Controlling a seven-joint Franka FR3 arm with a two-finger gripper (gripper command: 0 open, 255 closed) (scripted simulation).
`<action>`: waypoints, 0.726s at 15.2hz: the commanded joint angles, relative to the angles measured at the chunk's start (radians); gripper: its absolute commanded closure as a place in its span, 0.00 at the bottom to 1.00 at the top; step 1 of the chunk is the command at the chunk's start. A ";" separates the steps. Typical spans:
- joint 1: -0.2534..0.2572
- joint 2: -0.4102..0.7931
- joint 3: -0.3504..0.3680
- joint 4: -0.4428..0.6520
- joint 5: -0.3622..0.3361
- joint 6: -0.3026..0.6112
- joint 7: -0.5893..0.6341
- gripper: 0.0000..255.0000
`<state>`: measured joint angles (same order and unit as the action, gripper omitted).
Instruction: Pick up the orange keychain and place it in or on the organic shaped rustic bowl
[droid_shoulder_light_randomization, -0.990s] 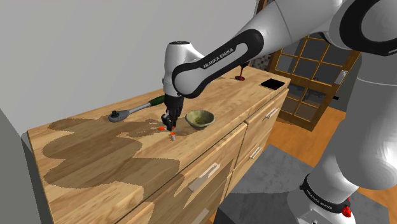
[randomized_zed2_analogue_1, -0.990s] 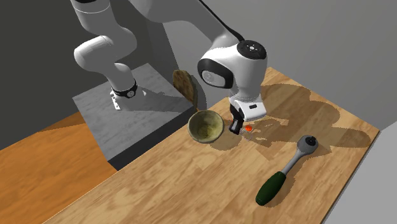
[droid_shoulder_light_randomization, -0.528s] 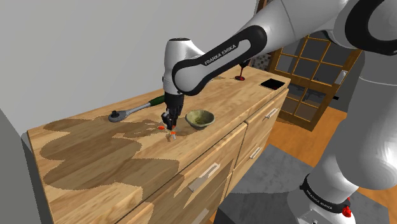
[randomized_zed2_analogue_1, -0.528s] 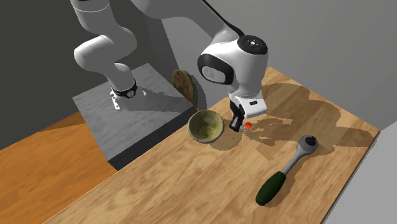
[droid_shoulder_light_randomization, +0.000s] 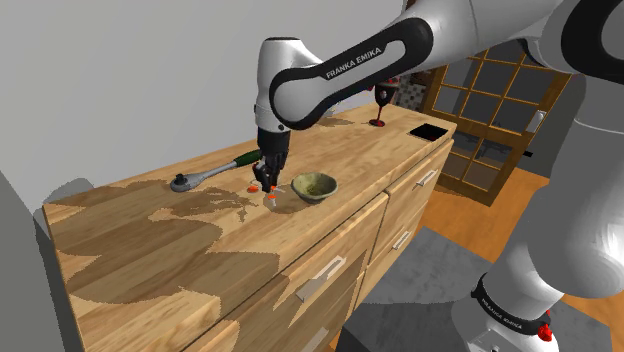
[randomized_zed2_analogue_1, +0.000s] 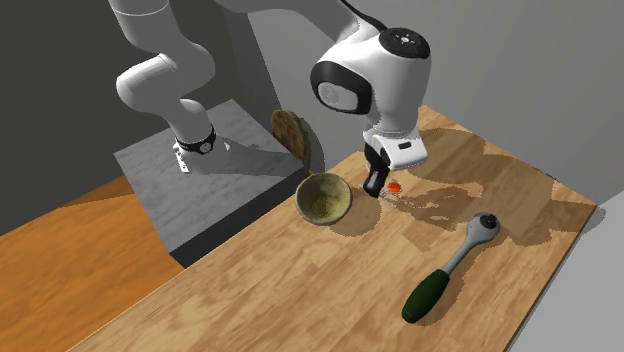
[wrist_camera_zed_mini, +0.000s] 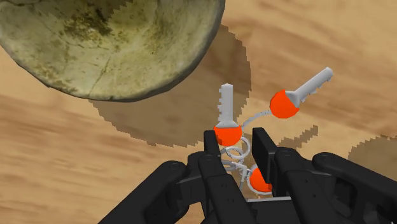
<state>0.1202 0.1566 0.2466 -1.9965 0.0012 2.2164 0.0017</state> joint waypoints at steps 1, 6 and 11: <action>-0.001 -0.012 0.001 0.015 0.004 -0.028 -0.001 1.00; -0.002 -0.038 0.002 0.053 0.010 -0.090 -0.004 1.00; -0.004 -0.058 0.002 0.096 0.016 -0.153 -0.006 1.00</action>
<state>0.1166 0.1016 0.2483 -1.9139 0.0161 2.0801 -0.0047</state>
